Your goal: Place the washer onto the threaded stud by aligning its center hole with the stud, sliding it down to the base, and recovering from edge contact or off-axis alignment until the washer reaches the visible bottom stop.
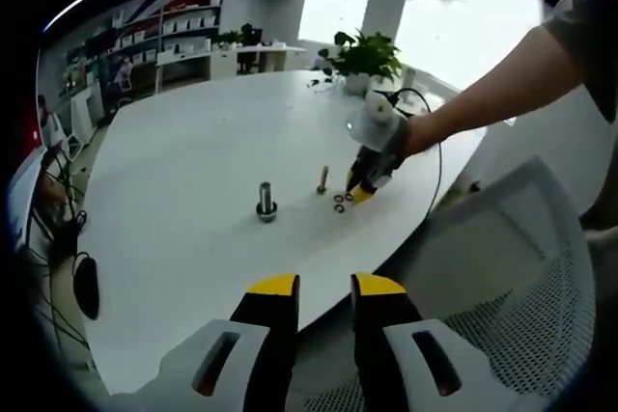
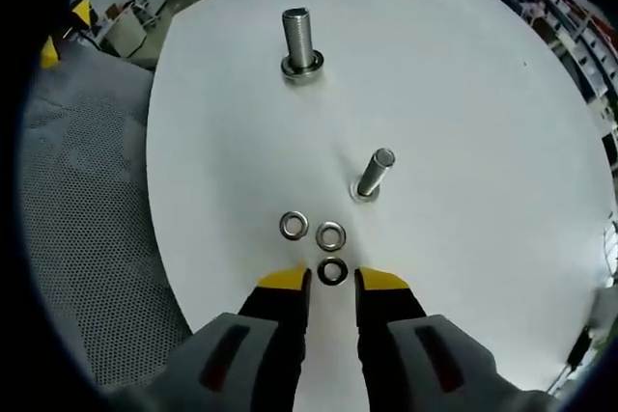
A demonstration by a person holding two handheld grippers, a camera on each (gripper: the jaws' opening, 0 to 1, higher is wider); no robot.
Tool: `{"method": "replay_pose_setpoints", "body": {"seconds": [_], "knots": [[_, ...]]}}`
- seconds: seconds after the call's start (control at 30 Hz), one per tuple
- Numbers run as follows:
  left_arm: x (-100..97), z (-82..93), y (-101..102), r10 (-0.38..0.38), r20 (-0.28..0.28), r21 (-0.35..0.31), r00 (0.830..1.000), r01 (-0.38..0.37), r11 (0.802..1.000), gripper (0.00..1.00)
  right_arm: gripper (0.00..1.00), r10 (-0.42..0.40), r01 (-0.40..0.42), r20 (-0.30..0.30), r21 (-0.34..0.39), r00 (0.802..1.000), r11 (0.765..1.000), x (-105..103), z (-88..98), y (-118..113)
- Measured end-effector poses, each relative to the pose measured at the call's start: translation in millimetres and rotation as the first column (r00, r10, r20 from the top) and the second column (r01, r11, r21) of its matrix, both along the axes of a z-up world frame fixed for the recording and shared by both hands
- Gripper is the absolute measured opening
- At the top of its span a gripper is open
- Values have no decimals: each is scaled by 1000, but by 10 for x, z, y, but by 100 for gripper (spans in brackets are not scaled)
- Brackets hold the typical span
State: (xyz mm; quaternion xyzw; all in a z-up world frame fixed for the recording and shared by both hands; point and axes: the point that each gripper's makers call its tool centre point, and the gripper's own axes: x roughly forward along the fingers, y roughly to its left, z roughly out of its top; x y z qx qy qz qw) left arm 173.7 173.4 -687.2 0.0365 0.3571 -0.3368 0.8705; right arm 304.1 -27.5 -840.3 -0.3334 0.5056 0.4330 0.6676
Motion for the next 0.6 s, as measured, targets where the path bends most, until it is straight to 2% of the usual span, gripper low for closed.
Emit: {"method": "replay_pose_setpoints", "body": {"seconds": [0.13,0.37,0.6], "knots": [[1,1,4,2,0,-1,1000,-2,1000,19,15,17,-17,0,-13,1000,1000,10,-3,4],[5,5,8,5,3,-1,1000,-5,1000,19,14,16,-16,0,-32,1000,999,-3,-2,14],[11,9,11,8,6,-1,1000,-8,1000,19,13,-20,21,19,-19,1000,1000,7,7,3]]}}
